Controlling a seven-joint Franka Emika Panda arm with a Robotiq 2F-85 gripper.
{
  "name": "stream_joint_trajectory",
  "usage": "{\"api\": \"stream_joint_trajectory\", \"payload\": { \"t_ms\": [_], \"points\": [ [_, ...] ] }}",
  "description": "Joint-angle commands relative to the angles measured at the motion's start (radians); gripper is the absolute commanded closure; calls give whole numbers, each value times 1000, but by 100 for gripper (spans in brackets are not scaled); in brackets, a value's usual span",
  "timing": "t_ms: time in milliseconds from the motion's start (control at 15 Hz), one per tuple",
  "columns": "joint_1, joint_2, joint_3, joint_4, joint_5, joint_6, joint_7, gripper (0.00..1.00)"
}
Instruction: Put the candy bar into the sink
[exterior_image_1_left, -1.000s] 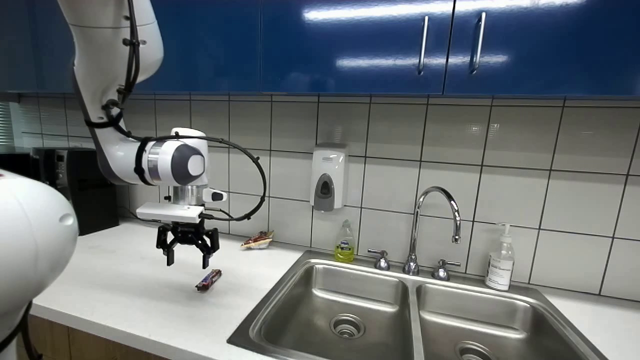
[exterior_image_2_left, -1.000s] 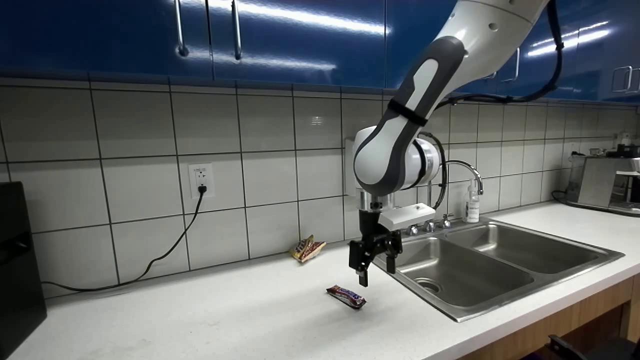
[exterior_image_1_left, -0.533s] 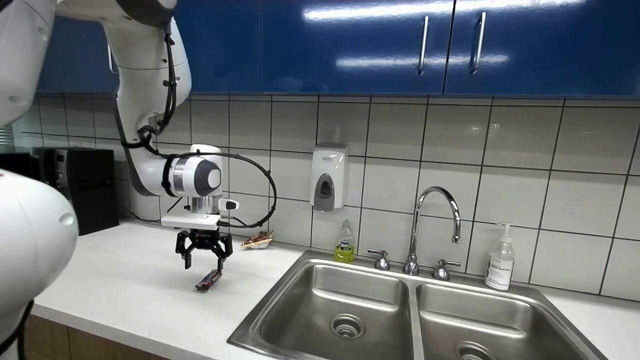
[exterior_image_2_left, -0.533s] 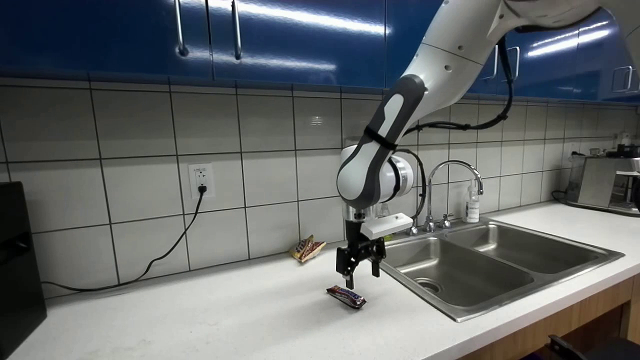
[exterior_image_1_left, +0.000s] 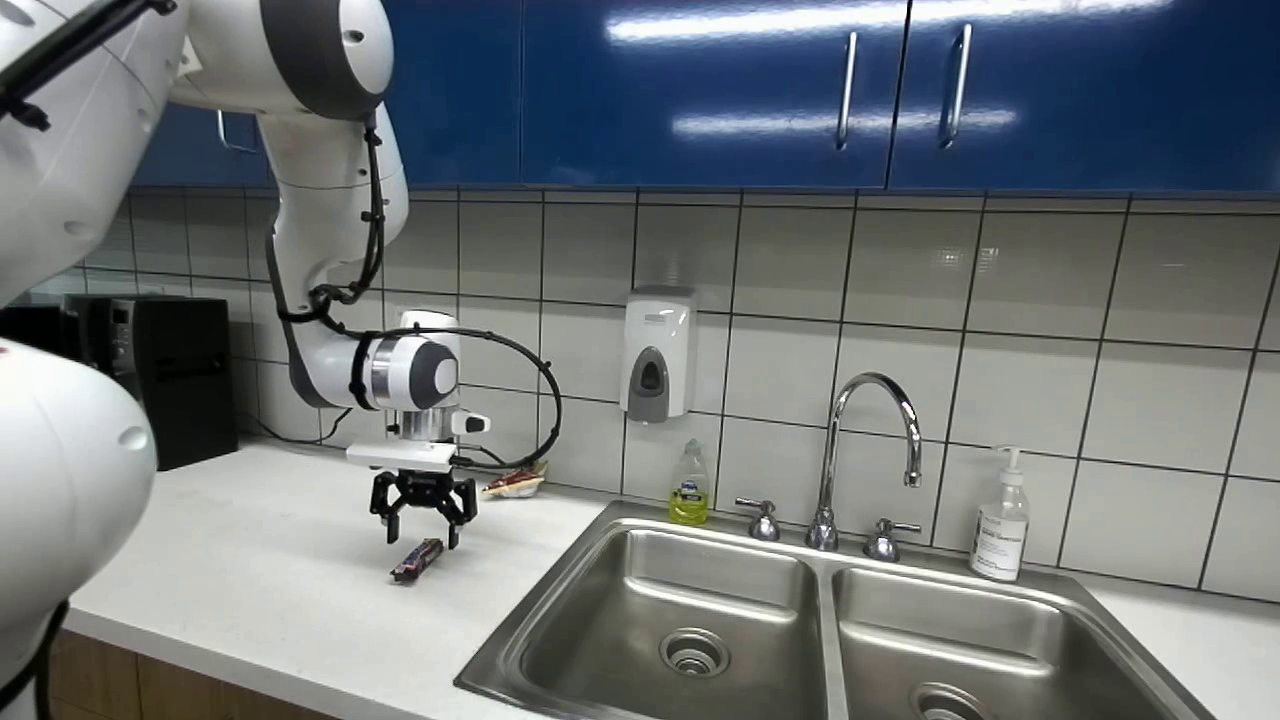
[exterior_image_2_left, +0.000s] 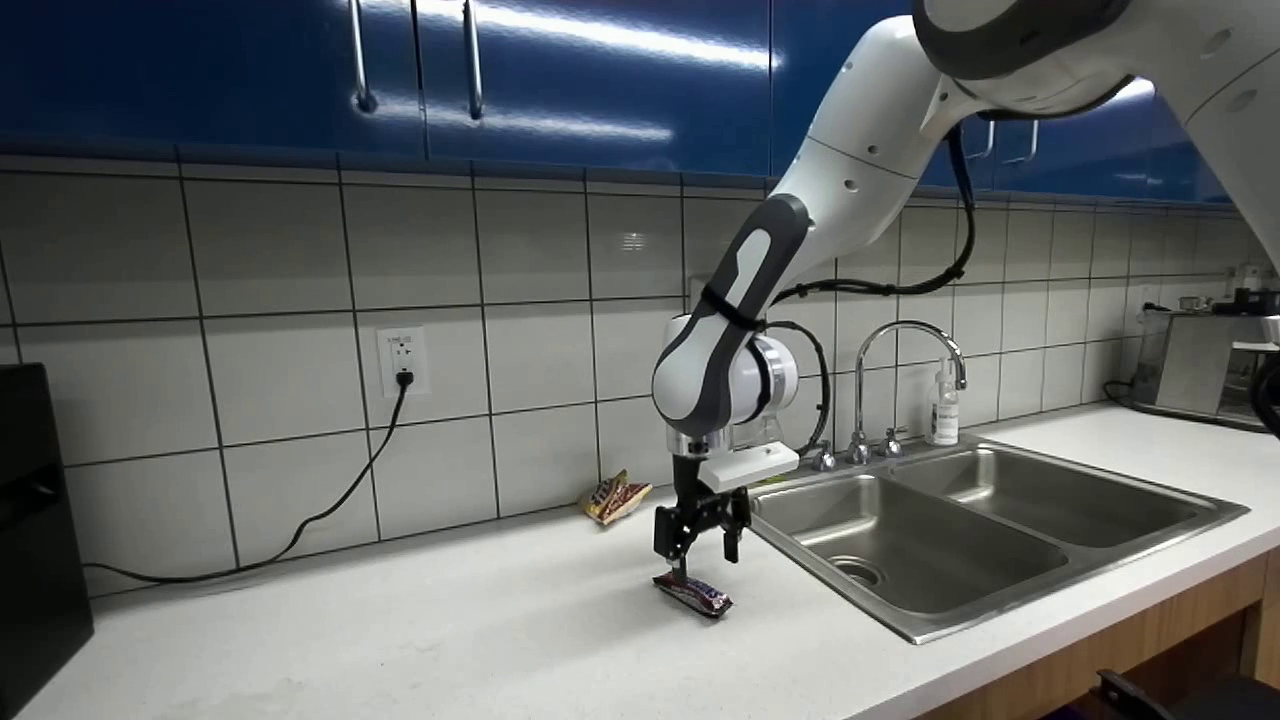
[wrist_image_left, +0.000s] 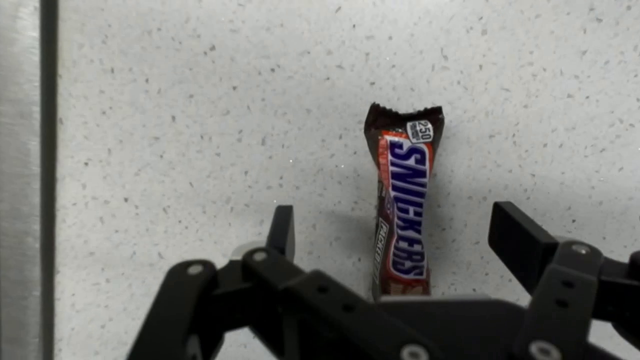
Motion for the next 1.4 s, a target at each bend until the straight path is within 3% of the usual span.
{"api": "stream_joint_trajectory", "payload": {
  "t_ms": [0,1200,1267,1333],
  "points": [
    [6,44,-6,70,-18,-52,15,0],
    [15,120,-6,153,-16,-111,18,0],
    [14,121,-6,155,-16,-114,17,6],
    [14,122,-6,157,-16,-117,16,26]
  ]
}}
